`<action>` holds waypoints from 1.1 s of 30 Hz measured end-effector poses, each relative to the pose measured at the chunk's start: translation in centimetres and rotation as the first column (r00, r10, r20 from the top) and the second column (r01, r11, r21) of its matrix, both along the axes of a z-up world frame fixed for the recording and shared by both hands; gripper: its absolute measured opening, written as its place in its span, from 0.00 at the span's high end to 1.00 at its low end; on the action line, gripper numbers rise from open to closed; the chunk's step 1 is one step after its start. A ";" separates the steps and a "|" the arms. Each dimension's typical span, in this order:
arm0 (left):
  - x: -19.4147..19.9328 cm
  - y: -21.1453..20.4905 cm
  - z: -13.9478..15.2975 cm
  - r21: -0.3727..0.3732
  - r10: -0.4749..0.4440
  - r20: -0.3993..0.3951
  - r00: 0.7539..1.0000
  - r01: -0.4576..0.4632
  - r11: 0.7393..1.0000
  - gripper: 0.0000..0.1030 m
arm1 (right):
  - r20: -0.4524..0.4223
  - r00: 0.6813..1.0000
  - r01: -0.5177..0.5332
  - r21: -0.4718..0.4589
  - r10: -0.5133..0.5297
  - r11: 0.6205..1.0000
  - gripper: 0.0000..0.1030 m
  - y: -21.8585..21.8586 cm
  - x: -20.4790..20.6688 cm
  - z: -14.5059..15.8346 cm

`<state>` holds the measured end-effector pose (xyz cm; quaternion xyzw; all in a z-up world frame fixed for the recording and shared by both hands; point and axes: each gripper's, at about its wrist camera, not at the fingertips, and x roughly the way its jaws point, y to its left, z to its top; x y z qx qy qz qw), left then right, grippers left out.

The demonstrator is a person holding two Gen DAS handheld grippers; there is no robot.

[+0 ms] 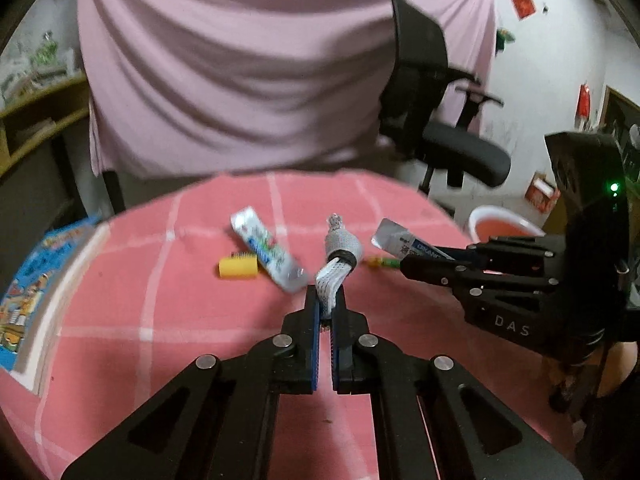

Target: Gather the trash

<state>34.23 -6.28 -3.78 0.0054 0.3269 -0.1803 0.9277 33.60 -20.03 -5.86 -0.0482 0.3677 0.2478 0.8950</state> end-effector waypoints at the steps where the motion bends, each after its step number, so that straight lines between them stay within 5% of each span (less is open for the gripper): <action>1: -0.5 -0.1 0.3 -0.003 0.010 0.030 0.999 -0.010 1.000 0.98 | 0.026 1.000 0.009 0.016 -0.009 1.000 0.93 -0.3 -0.4 0.4; 7: -3.0 -1.0 1.6 -0.032 0.081 0.174 0.981 -0.077 0.997 0.98 | 0.182 0.978 0.082 0.142 -0.107 0.987 0.94 -3.7 -3.2 2.3; 11: -3.2 -2.0 1.6 -0.034 0.094 0.185 0.978 -0.090 0.995 0.98 | 0.205 0.969 0.107 0.166 -0.140 0.980 0.95 -5.2 -4.0 2.4; 21: -1.4 -2.2 0.6 -0.038 0.103 0.071 0.992 -0.101 0.994 0.98 | 0.092 0.988 0.106 0.141 -0.120 0.984 0.92 -6.6 -3.3 0.1; 26: -1.3 -1.7 0.5 -0.068 0.111 0.034 0.993 -0.108 0.992 0.98 | 0.060 0.992 0.102 0.110 -0.110 0.989 0.75 -5.9 -2.7 -0.3; 33: -1.7 -1.4 0.8 -0.078 0.099 0.032 0.995 -0.096 0.992 0.98 | 0.008 0.992 0.125 -0.014 -0.125 0.992 0.75 -4.5 -2.0 -1.9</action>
